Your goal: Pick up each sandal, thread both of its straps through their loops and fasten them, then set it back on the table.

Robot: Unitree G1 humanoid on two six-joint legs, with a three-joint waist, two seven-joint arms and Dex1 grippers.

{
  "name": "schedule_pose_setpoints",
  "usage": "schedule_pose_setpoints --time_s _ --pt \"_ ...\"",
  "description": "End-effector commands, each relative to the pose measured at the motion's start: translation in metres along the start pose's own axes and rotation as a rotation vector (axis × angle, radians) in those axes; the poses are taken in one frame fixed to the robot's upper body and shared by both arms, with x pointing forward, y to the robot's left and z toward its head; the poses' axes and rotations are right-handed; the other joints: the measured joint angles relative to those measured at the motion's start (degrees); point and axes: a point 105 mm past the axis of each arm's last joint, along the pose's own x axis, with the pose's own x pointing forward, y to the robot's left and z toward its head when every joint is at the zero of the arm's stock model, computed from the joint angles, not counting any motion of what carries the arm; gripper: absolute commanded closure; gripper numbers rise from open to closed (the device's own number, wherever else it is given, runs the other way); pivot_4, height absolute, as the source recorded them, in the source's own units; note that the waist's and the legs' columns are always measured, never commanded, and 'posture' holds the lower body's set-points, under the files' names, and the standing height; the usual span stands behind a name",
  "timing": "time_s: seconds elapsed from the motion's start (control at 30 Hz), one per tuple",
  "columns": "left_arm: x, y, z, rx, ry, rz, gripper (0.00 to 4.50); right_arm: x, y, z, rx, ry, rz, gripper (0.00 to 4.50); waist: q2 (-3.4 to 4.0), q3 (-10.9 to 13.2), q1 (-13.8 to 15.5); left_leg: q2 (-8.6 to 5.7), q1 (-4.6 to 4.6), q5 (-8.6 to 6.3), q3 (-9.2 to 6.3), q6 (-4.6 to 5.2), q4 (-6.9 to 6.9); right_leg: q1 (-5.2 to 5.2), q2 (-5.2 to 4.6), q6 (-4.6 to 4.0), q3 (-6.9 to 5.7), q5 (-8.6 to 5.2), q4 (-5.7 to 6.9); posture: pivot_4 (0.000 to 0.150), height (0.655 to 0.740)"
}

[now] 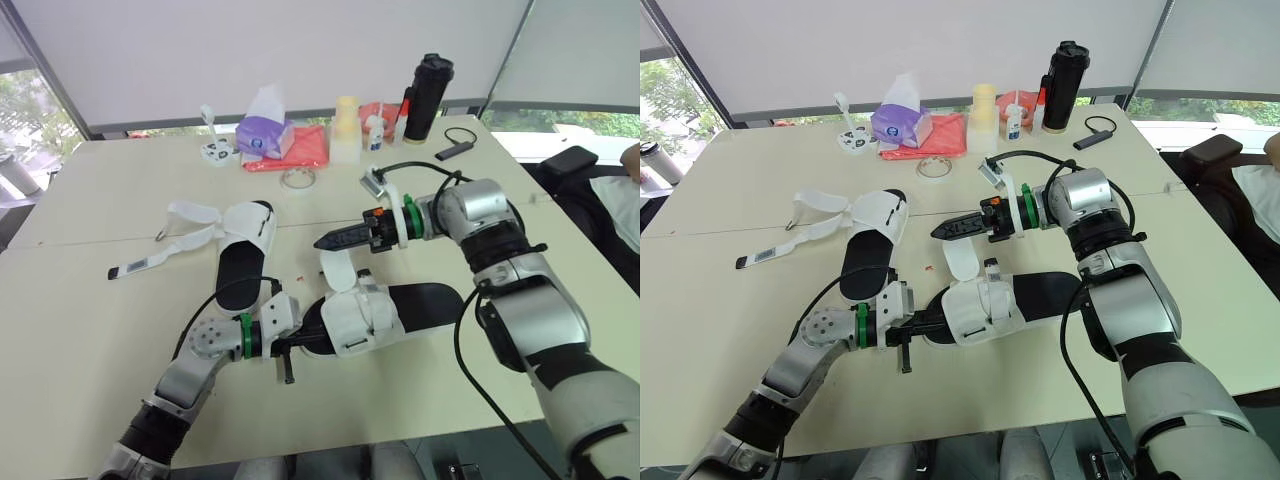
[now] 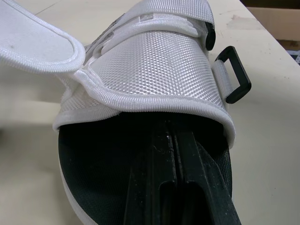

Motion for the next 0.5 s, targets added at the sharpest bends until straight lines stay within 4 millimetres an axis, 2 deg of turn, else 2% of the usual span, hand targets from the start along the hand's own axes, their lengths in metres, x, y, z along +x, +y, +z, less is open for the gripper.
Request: schedule_pose_setpoints --time_s 0.03,0.33,0.43,0.47,0.5 --pt "0.001 -0.002 0.003 0.007 -0.007 0.003 4.5 -0.002 0.017 0.017 -0.05 -0.028 0.049 0.03 0.0 0.0 0.0 0.0 0.0 0.0 0.0 0.0 0.0 0.0 0.0 0.0 0.0 0.0 0.0 0.15 0.74" --pt "0.002 -0.004 0.003 0.002 -0.012 0.0 4.5 0.001 0.027 0.019 -0.061 -0.029 0.09 0.03 0.0 0.0 0.0 0.0 0.0 0.0 0.0 -0.01 0.0 -0.01 0.0 0.0 0.0 0.0 0.01 0.15 0.74" --pt "0.002 -0.005 0.003 0.001 -0.012 -0.001 4.5 0.002 0.03 0.019 -0.07 -0.03 0.1 0.81 0.0 0.0 0.0 0.0 0.0 0.01 0.0 -0.01 -0.01 -0.02 0.0 0.0 0.0 0.0 0.02 0.15 0.74" --pt "0.002 -0.006 0.003 0.0 -0.012 -0.002 4.5 0.002 0.031 0.02 -0.073 -0.033 0.104 1.17 0.0 0.0 0.0 0.0 0.0 0.01 0.0 -0.01 0.0 -0.03 0.0 0.0 0.01 0.0 0.03 0.15 0.74" --pt "0.002 -0.006 0.003 0.0 -0.011 -0.002 4.5 0.002 0.031 0.02 -0.075 -0.034 0.106 1.74 0.0 0.0 0.0 0.0 0.0 0.01 -0.01 -0.01 -0.01 -0.03 0.0 0.0 0.01 0.0 0.05 0.15 0.74"
